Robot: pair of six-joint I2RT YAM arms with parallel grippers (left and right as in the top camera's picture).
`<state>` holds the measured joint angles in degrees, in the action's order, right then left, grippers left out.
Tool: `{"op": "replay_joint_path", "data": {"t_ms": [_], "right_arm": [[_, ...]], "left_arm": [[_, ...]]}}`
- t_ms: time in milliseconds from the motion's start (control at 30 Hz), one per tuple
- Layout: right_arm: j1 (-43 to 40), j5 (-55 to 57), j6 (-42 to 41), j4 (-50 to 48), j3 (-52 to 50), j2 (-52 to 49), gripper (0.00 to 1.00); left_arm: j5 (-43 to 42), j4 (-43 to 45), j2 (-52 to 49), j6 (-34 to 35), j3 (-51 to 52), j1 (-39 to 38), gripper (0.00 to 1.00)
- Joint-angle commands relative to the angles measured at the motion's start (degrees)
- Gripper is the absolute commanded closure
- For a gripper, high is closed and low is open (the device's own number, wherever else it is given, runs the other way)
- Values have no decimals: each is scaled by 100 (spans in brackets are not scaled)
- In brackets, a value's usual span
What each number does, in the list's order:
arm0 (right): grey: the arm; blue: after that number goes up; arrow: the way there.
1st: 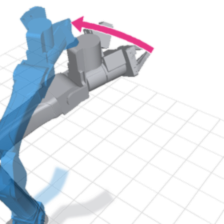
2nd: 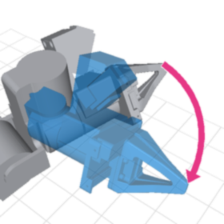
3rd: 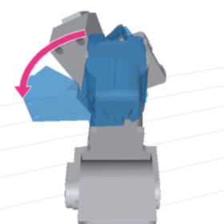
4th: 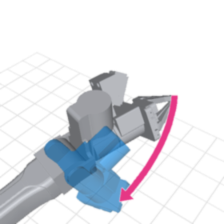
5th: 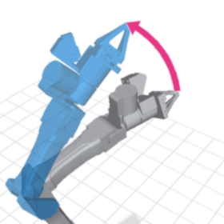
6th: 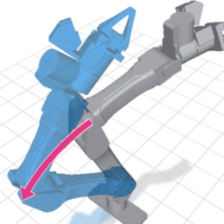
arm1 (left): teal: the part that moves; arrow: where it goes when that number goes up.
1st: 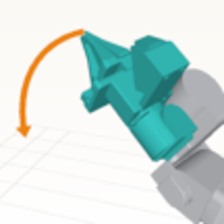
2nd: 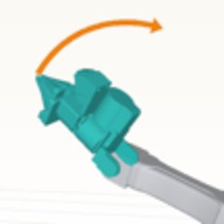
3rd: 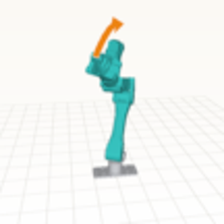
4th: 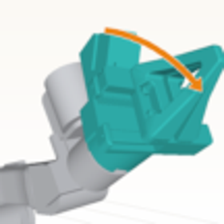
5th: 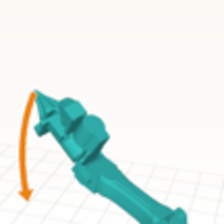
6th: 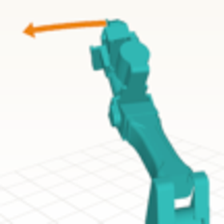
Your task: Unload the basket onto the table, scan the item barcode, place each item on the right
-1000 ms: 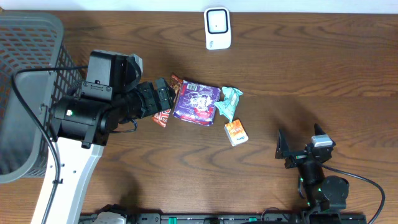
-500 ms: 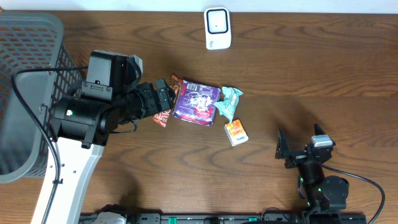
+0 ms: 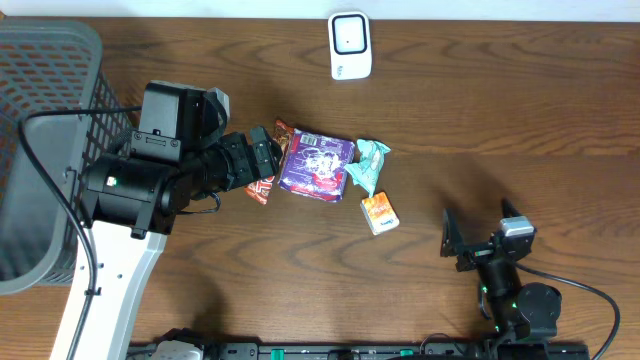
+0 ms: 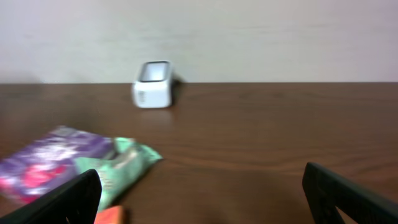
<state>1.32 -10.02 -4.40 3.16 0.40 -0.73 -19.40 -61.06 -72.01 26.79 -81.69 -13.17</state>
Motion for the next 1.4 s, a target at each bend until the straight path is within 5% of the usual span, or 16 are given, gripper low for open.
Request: {"op": "replay_joint_path", "data": {"t_ms": [0, 200, 367, 500, 600, 733, 1000, 1133, 1367], "right_arm": [[24, -1169, -1344, -50, -9, 9, 1], [22, -2846, -3965, -59, -9, 9, 1], [24, -2531, -5934, -769, -9, 9, 1], [20, -2599, -6135, -2450, 70, 9, 1], [13, -2164, -5639, -2124, 789, -94, 1], [13, -1882, -3875, -555, 2166, -831, 1], [17, -1554, -1047, 3624, 5453, -4057, 1], [17, -1698, -619, 5217, 6719, -5630, 1], [28, -2793, -619, 5578, 7370, -7189, 1]], "left_arm": [[-48, 0, -22, -35, -66, 24, 2], [-46, 0, -22, -35, -66, 24, 2], [-46, 0, -22, -35, -66, 24, 2], [-48, 0, -22, -35, -66, 24, 2], [-48, -2, -22, -35, -66, 24, 2], [-46, 0, -22, -35, -66, 24, 2], [-48, 0, -22, -35, -66, 24, 2], [-48, 0, -22, -35, -66, 24, 2], [-48, 0, -22, -35, -66, 24, 2]]}}
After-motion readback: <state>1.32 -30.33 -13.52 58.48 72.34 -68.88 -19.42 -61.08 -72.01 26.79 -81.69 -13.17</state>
